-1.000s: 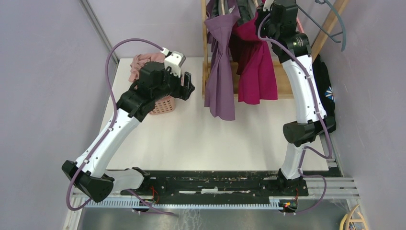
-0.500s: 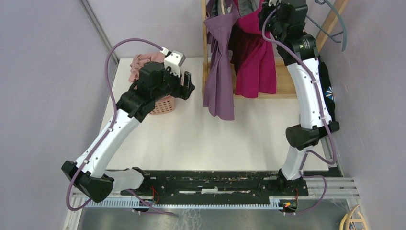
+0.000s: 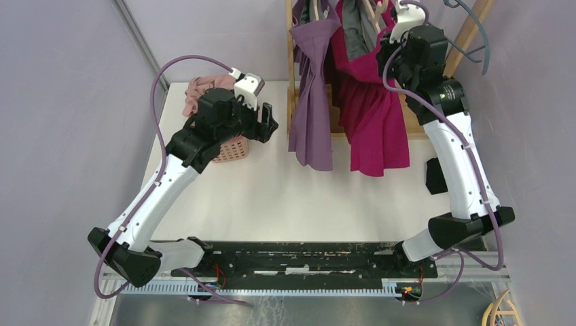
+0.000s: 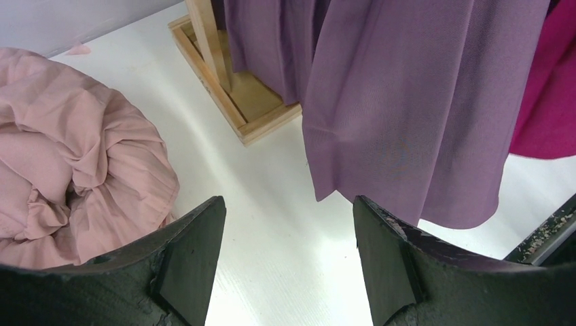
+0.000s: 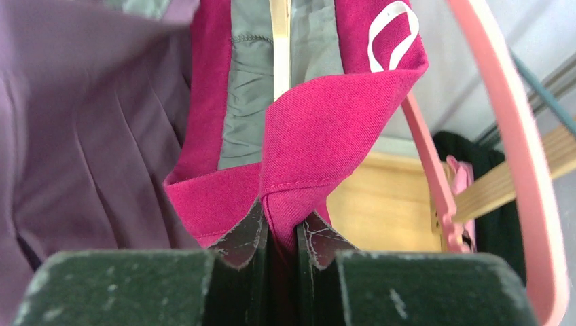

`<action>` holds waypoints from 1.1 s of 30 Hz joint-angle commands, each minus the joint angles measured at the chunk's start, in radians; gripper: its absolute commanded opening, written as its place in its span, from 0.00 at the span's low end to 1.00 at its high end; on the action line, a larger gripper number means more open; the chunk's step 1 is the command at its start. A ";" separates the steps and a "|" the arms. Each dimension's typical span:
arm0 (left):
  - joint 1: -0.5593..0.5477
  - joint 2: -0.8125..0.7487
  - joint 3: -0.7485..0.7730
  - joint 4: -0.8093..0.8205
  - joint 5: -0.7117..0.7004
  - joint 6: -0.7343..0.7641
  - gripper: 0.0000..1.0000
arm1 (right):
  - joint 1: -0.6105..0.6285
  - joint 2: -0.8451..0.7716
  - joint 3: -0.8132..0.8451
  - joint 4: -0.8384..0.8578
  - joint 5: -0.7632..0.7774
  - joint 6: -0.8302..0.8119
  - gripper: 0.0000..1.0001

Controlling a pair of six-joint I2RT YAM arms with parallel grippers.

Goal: Remove the skirt from the hanger
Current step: Pick up the hanger from the clothesline, then remove the skirt from the hanger.

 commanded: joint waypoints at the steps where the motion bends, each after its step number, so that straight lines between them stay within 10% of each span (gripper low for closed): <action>1: 0.004 -0.004 0.011 0.047 0.039 -0.011 0.76 | 0.004 -0.129 -0.115 0.145 0.019 -0.021 0.01; 19: 0.005 0.073 0.176 0.090 0.200 -0.006 0.74 | 0.009 -0.496 -0.125 -0.338 -0.424 -0.043 0.01; 33: 0.004 0.040 0.306 0.300 0.425 -0.202 0.74 | 0.008 -0.543 -0.074 -0.346 -0.607 -0.042 0.01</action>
